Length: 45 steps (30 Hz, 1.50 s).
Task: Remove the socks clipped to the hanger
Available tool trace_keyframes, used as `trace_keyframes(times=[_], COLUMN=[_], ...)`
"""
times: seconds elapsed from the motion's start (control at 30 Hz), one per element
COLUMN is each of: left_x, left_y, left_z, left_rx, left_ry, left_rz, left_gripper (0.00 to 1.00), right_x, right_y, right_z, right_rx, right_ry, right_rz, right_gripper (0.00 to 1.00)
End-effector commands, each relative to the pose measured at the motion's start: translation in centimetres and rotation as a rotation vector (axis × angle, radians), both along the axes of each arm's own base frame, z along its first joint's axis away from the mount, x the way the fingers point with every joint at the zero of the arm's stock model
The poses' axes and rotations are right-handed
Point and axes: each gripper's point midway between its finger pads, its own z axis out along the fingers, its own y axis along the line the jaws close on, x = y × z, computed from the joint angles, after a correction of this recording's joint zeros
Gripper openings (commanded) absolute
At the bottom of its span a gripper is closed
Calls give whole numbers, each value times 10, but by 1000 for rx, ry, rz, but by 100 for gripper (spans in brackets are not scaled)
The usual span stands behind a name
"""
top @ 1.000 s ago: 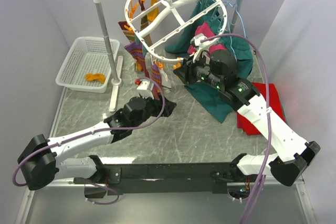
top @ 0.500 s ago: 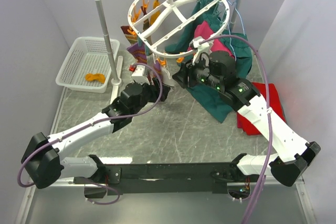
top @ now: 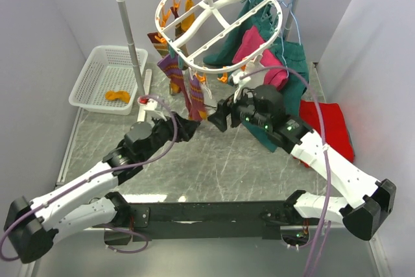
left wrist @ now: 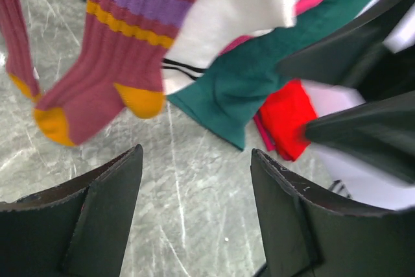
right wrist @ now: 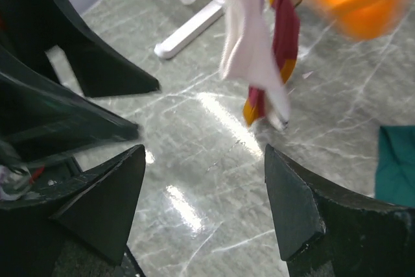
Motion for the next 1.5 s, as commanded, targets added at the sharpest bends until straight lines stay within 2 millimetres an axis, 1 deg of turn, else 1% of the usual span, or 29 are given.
trace_keyframes(times=[0.0, 0.03, 0.13, 0.23, 0.27, 0.37, 0.53, 0.6, 0.67, 0.73, 0.77, 0.8, 0.83, 0.87, 0.9, 0.97, 1.0, 1.07, 1.13, 1.17, 1.2, 1.23, 1.27, 1.3, 1.33, 1.37, 1.4, 1.43, 1.47], left_x=[-13, -16, -22, -26, -27, -30, -34, -35, -35, -36, -35, -35, -36, -36, -36, -37, -36, -37, -40, -38, -38, -37, -31, -31, -28, -26, -23, -22, -20], left_y=[11, 15, 24, 30, 32, 35, 35, 34, 33, 32, 32, 32, 32, 31, 31, 30, 30, 26, 19, 14, 10, 6, 0, -4, -8, -16, -19, -22, -27], left_z=[13, 20, 25, 24, 22, 21, 19, 17, 17, 17, 17, 17, 18, 17, 16, 16, 17, 17, 22, 18, 22, 22, 14, 18, 19, 11, 13, 16, 11], left_rx=[-46, -61, -70, -72, -71, -80, -98, -98, -102, -106, -106, -106, -108, -109, -107, -110, -111, -114, -121, -111, -120, -112, -89, -89, -87, -68, -68, -70, -59], left_ry=[-13, -25, -30, -23, -18, -11, -3, 7, 9, 12, 14, 16, 14, 18, 21, 24, 23, 22, 1, 9, -2, -2, 22, 21, 19, 41, 39, 25, 35], left_rz=[-6, -3, 9, 20, 25, 24, 13, 10, 8, 3, 3, 2, -1, -2, -4, -8, -8, -28, -69, -81, -97, -111, -110, -126, -132, -154, -157, -166, -175], left_gripper=[72, 71, 70, 70, 70, 70, 71, 73, 74, 75, 75, 75, 75, 75, 75, 75, 75, 76, 77, 79, 79, 80, 80, 80, 80, 81, 81, 81, 81], right_x=[8, 15, 23, 32, 36, 43, 57, 58, 56, 56, 55, 56, 57, 57, 57, 58, 58, 56, 49, 47, 44, 38, 35, 31, 28, 24, 21, 18, 15], right_y=[10, 6, 1, -5, -9, -9, 1, 6, 11, 13, 14, 13, 12, 11, 11, 12, 12, 14, 17, 17, 18, 19, 19, 20, 21, 20, 21, 21, 19], right_z=[18, 15, 10, 7, 6, 2, -5, -2, 1, 5, 5, 5, 5, 5, 6, 6, 6, 5, 8, 9, 9, 14, 13, 16, 26, 20, 22, 33, 26], right_rx=[87, 104, 140, 153, 151, 148, 114, 144, 177, 198, 208, 213, 218, 223, 222, 216, 215, 220, 247, 251, 260, 290, 291, 300, 318, 297, 303, 313, 281], right_ry=[-181, -214, -265, -290, -296, -309, -324, -331, -333, -347, -341, -345, -345, -349, -352, -343, -339, -312, -279, -256, -235, -207, -178, -159, -141, -97, -74, -74, -34], right_rz=[10, -36, -89, -148, -183, -202, -184, -171, -151, -142, -143, -148, -158, -163, -163, -166, -161, -153, -131, -129, -125, -115, -107, -99, -92, -85, -83, -74, -80], right_gripper=[79, 77, 71, 67, 67, 67, 67, 67, 66, 60, 55, 45, 43, 38, 30, 19, 11, 0, 0, 0, 0, 0, 0, 0, 0, 0, 0, 0, 0])
